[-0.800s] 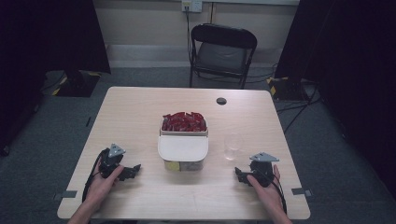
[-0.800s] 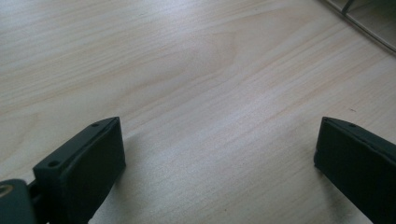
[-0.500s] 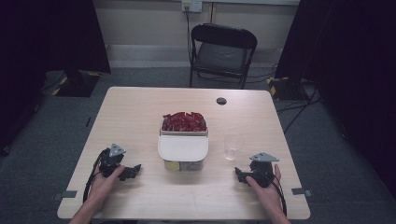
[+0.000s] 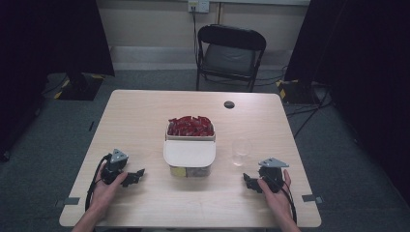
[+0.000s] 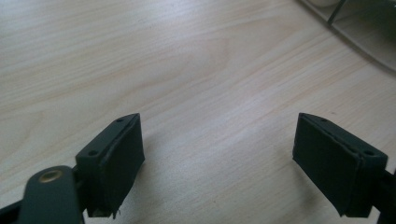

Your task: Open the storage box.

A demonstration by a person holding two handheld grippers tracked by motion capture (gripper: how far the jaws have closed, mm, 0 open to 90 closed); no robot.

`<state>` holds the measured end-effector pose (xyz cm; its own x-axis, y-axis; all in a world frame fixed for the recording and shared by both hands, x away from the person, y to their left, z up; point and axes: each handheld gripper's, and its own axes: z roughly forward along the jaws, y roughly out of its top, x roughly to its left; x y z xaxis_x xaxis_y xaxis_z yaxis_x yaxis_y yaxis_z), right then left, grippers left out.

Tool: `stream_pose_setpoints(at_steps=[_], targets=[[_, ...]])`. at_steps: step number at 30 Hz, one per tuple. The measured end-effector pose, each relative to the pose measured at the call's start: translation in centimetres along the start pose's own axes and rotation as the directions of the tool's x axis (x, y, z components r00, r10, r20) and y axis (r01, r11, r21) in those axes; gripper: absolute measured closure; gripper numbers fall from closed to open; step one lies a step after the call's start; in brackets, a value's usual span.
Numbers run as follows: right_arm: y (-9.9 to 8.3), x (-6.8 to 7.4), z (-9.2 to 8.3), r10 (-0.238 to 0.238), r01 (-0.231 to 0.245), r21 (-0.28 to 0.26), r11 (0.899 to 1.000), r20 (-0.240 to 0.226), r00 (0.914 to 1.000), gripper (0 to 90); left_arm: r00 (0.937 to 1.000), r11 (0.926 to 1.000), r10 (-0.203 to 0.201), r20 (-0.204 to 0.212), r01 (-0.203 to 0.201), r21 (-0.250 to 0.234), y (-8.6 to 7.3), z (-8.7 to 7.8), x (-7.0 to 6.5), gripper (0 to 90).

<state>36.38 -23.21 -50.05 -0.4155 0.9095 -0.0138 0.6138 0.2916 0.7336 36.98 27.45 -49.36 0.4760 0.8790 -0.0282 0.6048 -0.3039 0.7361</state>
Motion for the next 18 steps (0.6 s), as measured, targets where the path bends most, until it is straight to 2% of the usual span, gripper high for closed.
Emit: stream_pose_setpoints(at_steps=[2, 3, 9, 13, 15, 18], targets=[[0.0, 0.0, 0.0, 0.002, -0.002, 0.000, 1.000, 0.002, 1.0000, 11.9, 1.0000, 1.0000, 0.001, -0.001, -0.001, -0.001, 0.0, -0.1, 0.0, 16.3], [0.0, 0.0, 0.0, 0.004, -0.004, 0.001, 1.000, 0.007, 1.0000, 11.9, 0.9999, 0.9998, -0.014, 0.004, 0.014, -0.012, 0.1, -0.3, 0.0, 16.0], [0.0, 0.1, 0.0, 0.007, -0.007, 0.000, 1.000, 0.010, 0.9999, 11.9, 0.9986, 0.9992, -0.010, 0.052, 0.012, -0.037, 0.4, -0.9, -0.6, 16.0], [0.0, 0.1, 0.0, 0.008, -0.008, 0.000, 1.000, 0.010, 0.9999, 11.9, 0.9977, 0.9992, 0.031, 0.061, -0.029, -0.028, 0.7, -0.9, -1.2, 16.5], [0.0, 0.1, 0.0, 0.008, -0.008, 0.000, 1.000, 0.009, 0.9999, 11.9, 0.9961, 0.9990, 0.031, 0.082, -0.028, -0.034, 0.9, -0.9, -1.6, 16.5], [0.0, 0.1, 0.0, 0.008, -0.008, 0.000, 1.000, 0.009, 0.9999, 11.9, 0.9951, 0.9981, 0.037, 0.091, -0.032, -0.053, 1.3, -1.1, -2.0, 16.4]])
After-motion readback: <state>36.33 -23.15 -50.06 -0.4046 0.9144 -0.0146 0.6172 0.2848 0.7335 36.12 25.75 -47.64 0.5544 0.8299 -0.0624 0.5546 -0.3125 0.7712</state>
